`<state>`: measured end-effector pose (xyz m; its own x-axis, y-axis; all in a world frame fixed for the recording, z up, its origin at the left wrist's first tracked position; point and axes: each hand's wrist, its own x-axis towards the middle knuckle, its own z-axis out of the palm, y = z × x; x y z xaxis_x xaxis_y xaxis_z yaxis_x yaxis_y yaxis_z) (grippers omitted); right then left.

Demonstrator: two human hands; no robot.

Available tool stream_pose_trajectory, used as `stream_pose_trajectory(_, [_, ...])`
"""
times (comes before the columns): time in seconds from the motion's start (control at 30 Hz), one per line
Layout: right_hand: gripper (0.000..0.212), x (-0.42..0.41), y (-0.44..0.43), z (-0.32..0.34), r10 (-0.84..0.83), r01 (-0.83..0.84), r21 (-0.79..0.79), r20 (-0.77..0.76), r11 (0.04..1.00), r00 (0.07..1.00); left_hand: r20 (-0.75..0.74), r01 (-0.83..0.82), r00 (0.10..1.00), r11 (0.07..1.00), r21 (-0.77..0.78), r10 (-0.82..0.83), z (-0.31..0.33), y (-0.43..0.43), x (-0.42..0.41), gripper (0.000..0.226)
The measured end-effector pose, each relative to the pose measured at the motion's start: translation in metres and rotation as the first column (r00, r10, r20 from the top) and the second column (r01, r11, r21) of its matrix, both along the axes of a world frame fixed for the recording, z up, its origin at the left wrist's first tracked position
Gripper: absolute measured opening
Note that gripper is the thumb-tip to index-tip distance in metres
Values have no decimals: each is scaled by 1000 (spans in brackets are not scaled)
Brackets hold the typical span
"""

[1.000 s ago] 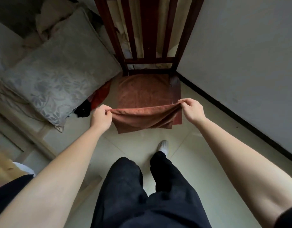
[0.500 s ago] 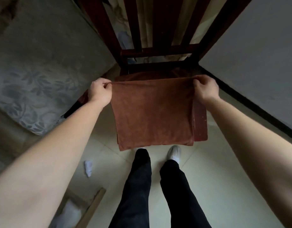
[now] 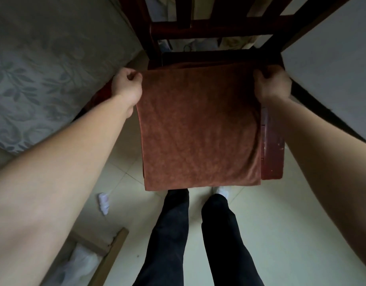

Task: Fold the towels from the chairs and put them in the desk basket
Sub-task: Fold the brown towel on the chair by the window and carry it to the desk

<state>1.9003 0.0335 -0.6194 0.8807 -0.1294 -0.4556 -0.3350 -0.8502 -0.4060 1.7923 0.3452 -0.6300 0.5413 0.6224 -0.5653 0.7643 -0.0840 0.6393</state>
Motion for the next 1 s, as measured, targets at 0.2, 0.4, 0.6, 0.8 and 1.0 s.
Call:
stream_pose_trajectory(0.2, [37,1,-6,-10,-58,58,-2,-93,998,994,91,-93,991,991,-100,102,4,-1,-2,37])
stream_pose_trajectory(0.4, [28,2,-4,-5,-80,79,-25,-31,997,996,185,-122,974,992,-39,127,10,3,3,16])
stream_pose_trajectory(0.6, [71,2,13,7,368,-359,-135,56,924,928,146,164,970,965,203,-195,9,4,5,16])
stream_pose_trajectory(0.8, [56,21,17,11,651,-639,-286,-64,714,756,-20,485,860,807,337,-510,20,6,3,36])
stream_pose_trajectory(1.0, [44,31,-7,28,598,-586,-319,-71,745,798,-165,561,811,667,490,-561,39,6,6,26])
